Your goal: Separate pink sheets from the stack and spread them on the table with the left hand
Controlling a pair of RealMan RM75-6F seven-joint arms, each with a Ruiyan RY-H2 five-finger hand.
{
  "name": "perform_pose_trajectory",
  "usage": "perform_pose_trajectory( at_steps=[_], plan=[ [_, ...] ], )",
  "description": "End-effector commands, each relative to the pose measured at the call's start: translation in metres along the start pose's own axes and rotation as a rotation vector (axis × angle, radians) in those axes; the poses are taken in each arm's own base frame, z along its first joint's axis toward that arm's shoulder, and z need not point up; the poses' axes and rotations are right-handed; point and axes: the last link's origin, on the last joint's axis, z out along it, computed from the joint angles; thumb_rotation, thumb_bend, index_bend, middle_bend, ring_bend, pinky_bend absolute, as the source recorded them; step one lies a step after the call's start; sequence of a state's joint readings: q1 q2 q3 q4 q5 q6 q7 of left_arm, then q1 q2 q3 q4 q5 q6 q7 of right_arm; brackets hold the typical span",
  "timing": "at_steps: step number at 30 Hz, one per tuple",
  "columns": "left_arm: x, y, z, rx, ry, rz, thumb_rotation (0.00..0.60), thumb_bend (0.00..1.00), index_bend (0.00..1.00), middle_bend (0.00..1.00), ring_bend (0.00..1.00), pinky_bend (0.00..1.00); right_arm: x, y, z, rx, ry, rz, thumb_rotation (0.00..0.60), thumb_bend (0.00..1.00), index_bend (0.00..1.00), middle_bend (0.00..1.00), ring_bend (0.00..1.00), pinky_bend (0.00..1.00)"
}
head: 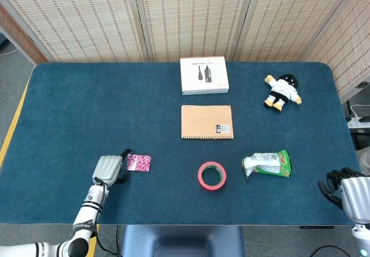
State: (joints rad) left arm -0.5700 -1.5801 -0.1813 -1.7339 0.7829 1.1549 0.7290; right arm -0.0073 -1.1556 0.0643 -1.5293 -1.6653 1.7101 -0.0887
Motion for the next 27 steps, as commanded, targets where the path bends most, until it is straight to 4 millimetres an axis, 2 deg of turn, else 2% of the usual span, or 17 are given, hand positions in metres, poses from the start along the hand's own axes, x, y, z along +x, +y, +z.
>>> perform_pose_trajectory(
  at_steps=[1, 13, 27],
  plan=[
    [-0.002, 0.010, 0.004, 0.035, 0.000, -0.001, 0.600, 0.35, 0.17, 1.00, 1.00, 1.00, 0.000, 0.000, 0.000, 0.001, -0.002, 0.001, 0.600, 0.17, 0.85, 0.79, 0.66, 0.84],
    [-0.011, 0.035, 0.007, 0.153, 0.005, 0.026, 0.600, 0.35, 0.19, 1.00, 1.00, 1.00, 0.001, 0.001, 0.001, 0.004, -0.009, 0.010, 0.600, 0.17, 0.85, 0.79, 0.66, 0.84],
    [-0.022, 0.053, 0.016, 0.153, 0.038, 0.033, 0.600, 0.35, 0.19, 1.00, 1.00, 1.00, 0.001, 0.001, 0.002, 0.003, -0.018, 0.014, 0.600, 0.17, 0.85, 0.79, 0.66, 0.84]
  ],
)
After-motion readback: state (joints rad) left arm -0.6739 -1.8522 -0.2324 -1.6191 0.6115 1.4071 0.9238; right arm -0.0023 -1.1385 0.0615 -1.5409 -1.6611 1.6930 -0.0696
